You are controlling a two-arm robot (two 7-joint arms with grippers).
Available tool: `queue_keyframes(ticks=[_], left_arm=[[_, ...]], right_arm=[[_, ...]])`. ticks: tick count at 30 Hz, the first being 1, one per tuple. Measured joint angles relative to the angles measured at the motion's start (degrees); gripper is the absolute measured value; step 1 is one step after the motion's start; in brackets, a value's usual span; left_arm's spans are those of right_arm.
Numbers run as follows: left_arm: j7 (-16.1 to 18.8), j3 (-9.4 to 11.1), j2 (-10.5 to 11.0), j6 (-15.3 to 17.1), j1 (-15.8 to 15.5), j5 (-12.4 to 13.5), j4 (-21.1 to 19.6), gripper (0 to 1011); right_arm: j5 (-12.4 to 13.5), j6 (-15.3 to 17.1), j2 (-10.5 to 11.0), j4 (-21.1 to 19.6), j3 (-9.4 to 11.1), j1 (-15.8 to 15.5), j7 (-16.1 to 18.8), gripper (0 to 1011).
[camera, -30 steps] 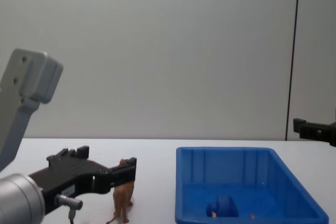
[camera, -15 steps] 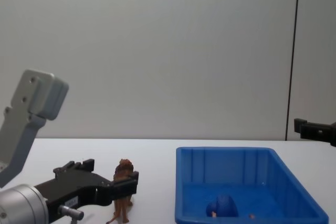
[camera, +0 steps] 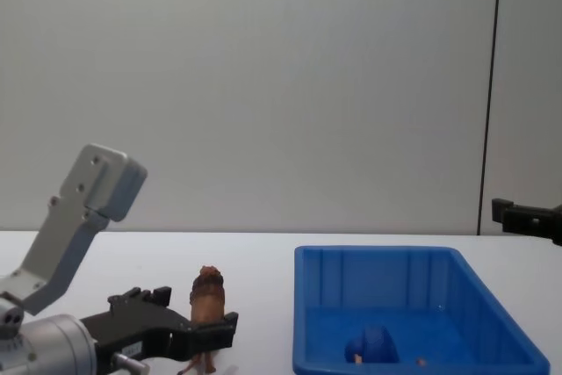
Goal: Pick up the two dolls from the table and place them into the box.
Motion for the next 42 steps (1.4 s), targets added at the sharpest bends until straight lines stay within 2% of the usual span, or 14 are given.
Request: queue_keyframes(ticks=[4, 9, 21, 29, 42], left_arm=[[-1.2, -0.1, -0.8, 0.3, -1.6, 1.0, 2.4, 1002], [-2.5, -0.1, -1.6, 0.8, -3.4, 2.4, 5.4, 917], [-4.7, -0.2, -2.7, 1.6, -6.2, 5.5, 9.6, 542], [-6.0, -0.3, -2.9, 1.8, -7.0, 7.0, 10.2, 300], [-7.2, -0.7, -3.0, 1.5, -8.3, 9.2, 7.0, 278]], right_arm=[[0.0, 0.0, 0.0, 0.0, 0.0, 0.0, 0.0, 1003], [0.0, 0.0, 0.0, 0.0, 0.0, 0.0, 0.0, 1003], [0.0, 0.0, 0.0, 0.0, 0.0, 0.0, 0.0, 1003], [0.0, 0.0, 0.0, 0.0, 0.0, 0.0, 0.0, 1003], [0.0, 0.0, 0.0, 0.0, 0.0, 0.0, 0.0, 1003]])
